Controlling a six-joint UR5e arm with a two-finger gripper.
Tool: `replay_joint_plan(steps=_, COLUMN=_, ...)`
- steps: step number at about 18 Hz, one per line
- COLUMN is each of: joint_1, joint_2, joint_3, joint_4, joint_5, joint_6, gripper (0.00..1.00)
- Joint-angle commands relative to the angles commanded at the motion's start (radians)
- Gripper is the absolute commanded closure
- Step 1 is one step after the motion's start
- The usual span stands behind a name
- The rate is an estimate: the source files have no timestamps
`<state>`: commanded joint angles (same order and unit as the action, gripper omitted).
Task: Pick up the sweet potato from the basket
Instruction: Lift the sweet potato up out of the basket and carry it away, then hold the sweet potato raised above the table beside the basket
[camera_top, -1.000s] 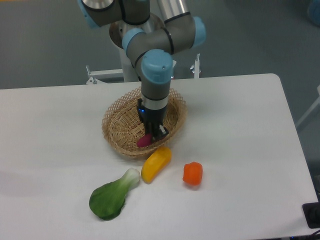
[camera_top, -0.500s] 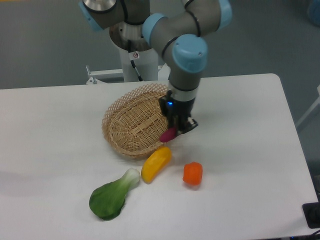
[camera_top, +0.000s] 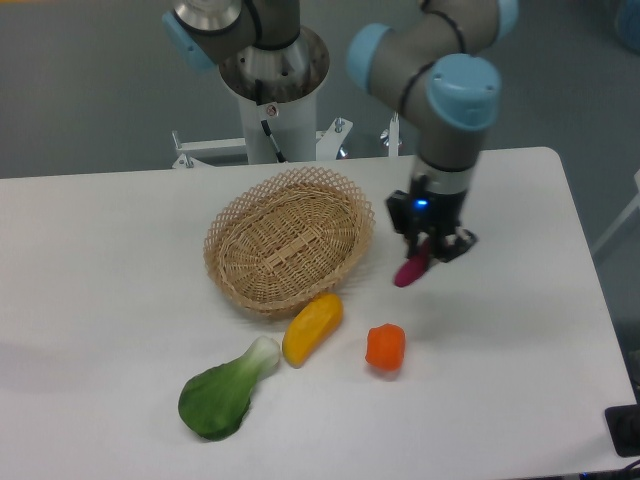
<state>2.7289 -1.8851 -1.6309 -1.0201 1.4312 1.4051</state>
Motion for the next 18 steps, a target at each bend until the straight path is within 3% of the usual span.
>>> replay_joint_plan(steps=6, joint_1=0.072, joint_2=-0.060, joint_3=0.077, joint_4=-0.003, joint_5=0.000, joint_6=0.029, gripper=0.67)
replay_joint_plan(steps=10, joint_1=0.074, joint_2=-0.094, joint_3=0.111, joint_4=-0.015, joint_5=0.074, joint_6=0.060, gripper=0.67)
replay_joint_plan(steps=18, joint_1=0.064, joint_2=-0.132, joint_3=0.146, joint_4=-0.018, joint_5=0.101, joint_6=0.060, gripper=0.66)
